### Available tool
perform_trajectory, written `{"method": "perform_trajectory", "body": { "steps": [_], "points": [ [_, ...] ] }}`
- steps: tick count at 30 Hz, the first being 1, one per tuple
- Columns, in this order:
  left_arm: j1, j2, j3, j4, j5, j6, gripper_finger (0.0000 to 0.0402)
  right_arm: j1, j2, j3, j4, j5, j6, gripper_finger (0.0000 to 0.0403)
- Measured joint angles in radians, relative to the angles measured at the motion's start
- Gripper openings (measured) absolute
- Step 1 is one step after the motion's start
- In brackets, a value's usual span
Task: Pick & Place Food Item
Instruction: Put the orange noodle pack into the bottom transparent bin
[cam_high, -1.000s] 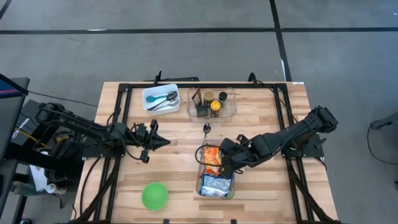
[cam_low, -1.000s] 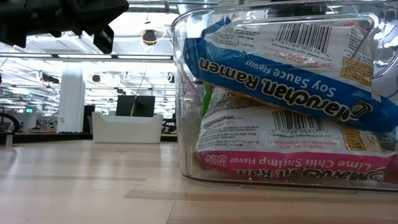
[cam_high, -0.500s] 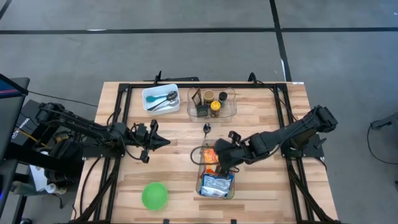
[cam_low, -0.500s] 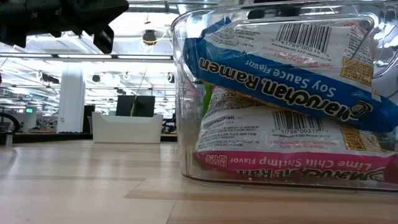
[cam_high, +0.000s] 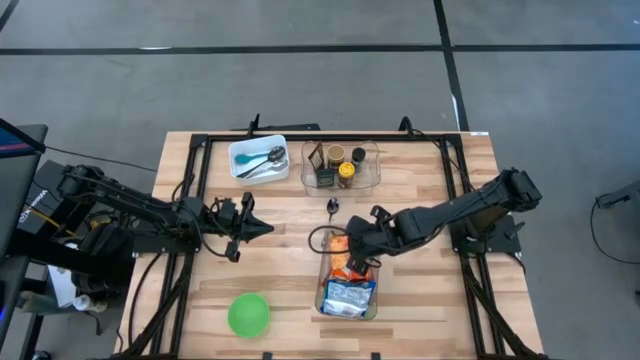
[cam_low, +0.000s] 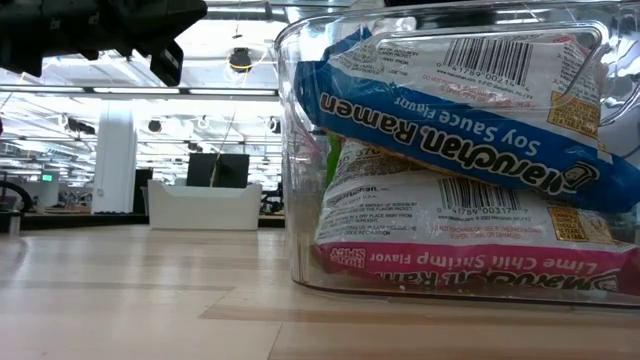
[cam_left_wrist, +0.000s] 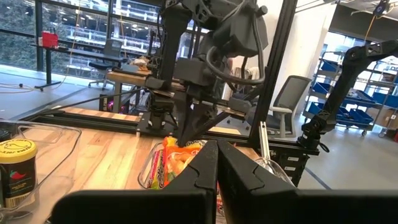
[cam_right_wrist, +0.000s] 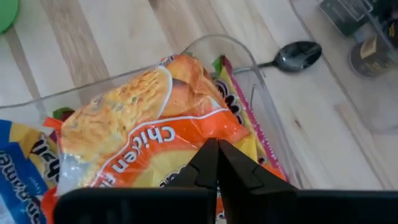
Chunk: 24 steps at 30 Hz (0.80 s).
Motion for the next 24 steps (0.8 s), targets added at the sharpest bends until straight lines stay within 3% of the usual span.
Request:
{"method": "perform_trajectory", "body": {
  "steps": [17,24],
  "points": [
    [0.000,0.000,0.000,0.000,0.000,0.000,0.0000,0.002,0.000,0.003,-0.043,0.012,0.006,0.0001],
    [0.000,0.000,0.000,0.000,0.000,0.000,0.0000,0.016,0.000,0.075,-0.132,0.040,0.005,0.0000]
  ]
}}
